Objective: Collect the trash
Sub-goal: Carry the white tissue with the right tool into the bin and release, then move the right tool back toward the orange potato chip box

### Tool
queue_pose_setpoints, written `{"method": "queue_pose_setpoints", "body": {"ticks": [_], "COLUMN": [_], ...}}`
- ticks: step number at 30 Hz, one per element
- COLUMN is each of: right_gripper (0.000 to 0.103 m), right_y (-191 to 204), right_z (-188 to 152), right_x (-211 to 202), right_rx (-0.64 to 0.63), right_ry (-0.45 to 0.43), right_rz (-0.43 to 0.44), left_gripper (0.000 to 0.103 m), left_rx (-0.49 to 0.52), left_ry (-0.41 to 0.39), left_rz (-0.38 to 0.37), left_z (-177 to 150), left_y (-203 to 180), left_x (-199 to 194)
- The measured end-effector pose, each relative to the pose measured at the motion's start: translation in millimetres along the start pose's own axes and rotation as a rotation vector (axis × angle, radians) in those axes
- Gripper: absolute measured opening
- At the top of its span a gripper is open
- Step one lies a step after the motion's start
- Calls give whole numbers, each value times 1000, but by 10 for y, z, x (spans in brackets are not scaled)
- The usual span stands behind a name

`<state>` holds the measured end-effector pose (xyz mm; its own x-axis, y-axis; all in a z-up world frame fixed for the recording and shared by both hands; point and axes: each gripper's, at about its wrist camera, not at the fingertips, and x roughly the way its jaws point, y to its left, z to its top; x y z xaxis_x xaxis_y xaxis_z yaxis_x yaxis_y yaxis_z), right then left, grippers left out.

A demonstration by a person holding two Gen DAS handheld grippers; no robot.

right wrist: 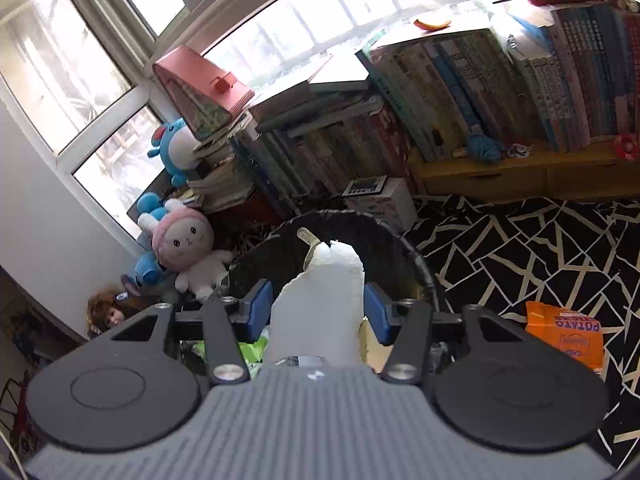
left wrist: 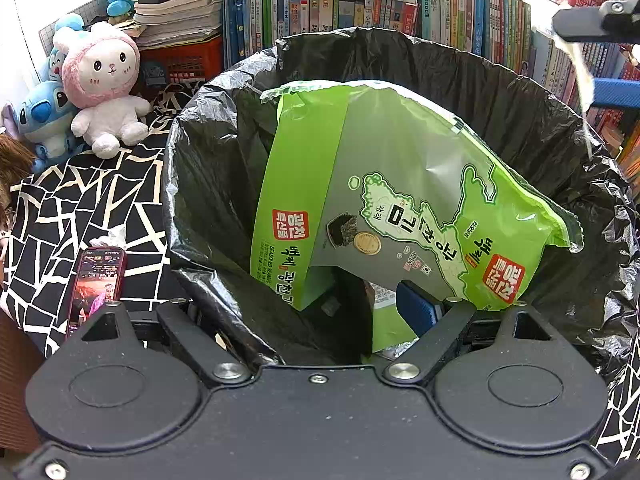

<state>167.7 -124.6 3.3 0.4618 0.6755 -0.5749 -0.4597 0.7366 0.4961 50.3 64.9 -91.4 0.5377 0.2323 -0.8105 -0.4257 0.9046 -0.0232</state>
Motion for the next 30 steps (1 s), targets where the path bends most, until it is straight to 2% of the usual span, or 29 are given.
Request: {"method": "queue_pose_setpoints", "body": {"ticks": [11, 22, 30], "right_gripper": [77, 83, 86], "right_y": [75, -27, -377], "right_z": [-100, -79, 8], "right_x": [105, -37, -269], "right_rx": [-27, -18, 29], "right_ry": [34, -4, -69], "right_rz": [-19, -55, -155], "left_gripper": [86, 86, 86], "left_rx": [-1, 0, 1], "left_ry": [1, 4, 4], "left_rz": [-1, -3, -3], "left_z": [-4, -22, -21], "left_y": [-2, 1, 0], "left_x": [0, 1, 7]}}
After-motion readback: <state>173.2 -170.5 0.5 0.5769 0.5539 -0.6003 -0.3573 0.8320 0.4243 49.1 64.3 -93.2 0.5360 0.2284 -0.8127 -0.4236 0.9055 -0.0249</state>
